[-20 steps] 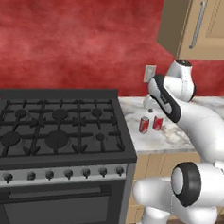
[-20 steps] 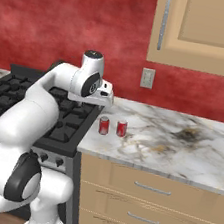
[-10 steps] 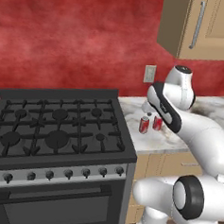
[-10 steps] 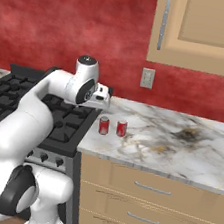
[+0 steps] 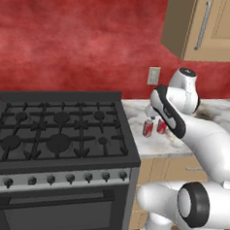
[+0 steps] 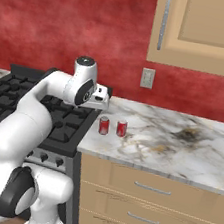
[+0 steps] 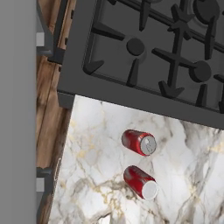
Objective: Four empty soda cans are scattered around the kitchen. Gather all the cans and cluster them next to the stove for recycling.
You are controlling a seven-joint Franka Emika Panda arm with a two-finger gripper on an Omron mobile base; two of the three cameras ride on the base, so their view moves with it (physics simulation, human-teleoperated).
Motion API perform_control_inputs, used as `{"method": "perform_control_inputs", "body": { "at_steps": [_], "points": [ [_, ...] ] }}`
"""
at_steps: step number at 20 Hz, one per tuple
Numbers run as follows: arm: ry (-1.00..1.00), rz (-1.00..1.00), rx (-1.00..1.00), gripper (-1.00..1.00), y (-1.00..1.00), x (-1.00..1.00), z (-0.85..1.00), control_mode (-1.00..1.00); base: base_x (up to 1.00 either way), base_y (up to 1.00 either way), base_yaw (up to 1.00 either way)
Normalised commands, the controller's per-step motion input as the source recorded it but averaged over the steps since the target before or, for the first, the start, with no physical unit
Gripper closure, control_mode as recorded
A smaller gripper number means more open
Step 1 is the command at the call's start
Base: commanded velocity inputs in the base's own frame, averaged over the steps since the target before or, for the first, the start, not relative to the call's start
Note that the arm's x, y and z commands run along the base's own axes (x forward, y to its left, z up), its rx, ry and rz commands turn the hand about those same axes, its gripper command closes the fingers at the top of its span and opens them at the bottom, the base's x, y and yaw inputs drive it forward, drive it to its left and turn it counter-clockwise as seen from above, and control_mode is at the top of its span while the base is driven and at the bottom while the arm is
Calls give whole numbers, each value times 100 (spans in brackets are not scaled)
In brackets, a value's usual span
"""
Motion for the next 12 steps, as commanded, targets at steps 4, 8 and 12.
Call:
{"method": "perform_control_inputs", "body": {
  "at_steps": [4,8,12],
  "points": [
    [0,0,0,-100,0,0,0,-100,0,0,0],
    [0,0,0,-100,0,0,0,-100,0,0,0],
    [0,0,0,-100,0,0,0,100,-6,0,0]
  ]
}}
